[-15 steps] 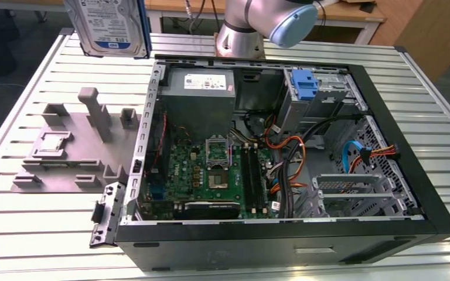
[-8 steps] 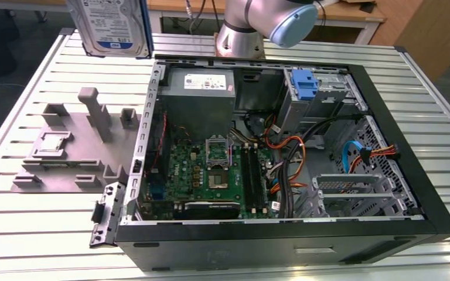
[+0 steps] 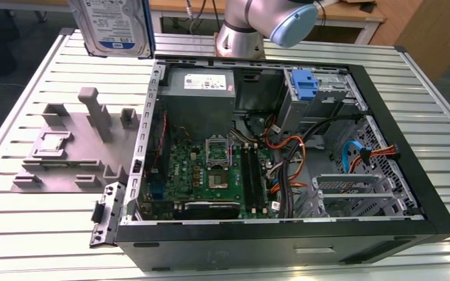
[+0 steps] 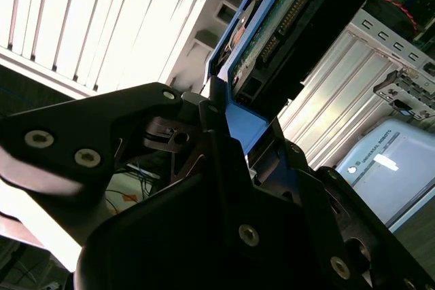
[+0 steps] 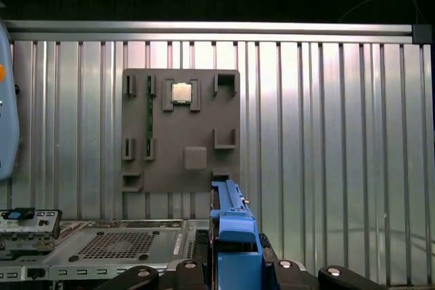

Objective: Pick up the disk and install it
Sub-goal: 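Pick up the disk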

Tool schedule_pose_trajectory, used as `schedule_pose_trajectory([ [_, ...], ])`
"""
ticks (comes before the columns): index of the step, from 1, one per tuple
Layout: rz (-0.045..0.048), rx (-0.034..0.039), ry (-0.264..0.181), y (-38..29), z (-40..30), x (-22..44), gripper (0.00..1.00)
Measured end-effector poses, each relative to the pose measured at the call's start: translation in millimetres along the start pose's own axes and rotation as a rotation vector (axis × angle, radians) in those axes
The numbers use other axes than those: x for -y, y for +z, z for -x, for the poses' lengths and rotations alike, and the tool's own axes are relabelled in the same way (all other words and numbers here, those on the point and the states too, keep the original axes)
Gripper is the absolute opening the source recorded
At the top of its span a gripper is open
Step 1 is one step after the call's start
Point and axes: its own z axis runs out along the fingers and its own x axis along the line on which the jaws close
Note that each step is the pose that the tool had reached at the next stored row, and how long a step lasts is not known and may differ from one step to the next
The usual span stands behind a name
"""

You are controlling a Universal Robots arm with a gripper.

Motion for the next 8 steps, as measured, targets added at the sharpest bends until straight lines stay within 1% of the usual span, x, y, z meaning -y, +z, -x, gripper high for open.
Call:
schedule_pose_trajectory([
  [8, -0.0001, 0.0, 0.0, 0.0, 0.1, 2.0, 0.36],
])
